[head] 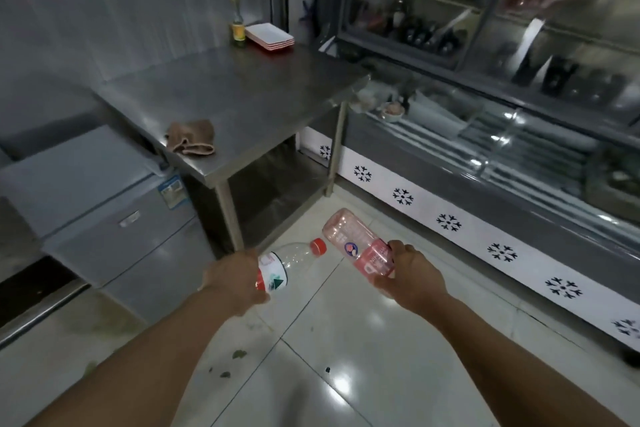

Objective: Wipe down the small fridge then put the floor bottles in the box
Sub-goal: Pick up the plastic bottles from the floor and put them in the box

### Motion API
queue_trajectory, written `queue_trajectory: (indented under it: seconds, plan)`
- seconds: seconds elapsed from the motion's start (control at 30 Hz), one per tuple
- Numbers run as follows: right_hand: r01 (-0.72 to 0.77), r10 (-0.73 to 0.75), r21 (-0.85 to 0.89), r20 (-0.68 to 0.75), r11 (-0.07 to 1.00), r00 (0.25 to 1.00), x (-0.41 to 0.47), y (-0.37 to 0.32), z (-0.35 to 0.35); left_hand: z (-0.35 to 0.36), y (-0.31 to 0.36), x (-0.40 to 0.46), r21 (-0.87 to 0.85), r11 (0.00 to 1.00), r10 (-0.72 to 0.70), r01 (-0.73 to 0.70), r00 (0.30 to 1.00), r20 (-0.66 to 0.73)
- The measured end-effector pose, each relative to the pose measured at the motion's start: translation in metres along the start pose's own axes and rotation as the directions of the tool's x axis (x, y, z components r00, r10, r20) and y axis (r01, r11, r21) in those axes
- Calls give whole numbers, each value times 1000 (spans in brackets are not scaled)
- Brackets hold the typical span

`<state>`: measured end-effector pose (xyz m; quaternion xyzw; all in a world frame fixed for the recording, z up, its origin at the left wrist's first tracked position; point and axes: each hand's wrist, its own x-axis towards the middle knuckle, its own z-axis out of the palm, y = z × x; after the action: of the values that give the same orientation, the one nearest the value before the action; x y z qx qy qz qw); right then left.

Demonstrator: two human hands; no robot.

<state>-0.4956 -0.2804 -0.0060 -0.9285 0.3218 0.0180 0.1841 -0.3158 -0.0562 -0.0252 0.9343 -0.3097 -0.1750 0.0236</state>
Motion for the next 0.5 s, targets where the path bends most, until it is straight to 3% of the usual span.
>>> queue_trajectory:
  seconds: [0.27,0.5]
  plan:
    - [-130,132,27,-99,991,986,-104,106,-49,2,104,-57,68,988,137,-135,991,-14]
    - [-294,303,79,-152,952,941,-237,211,-93,22,241,-132,156,932,323,-327,945,48]
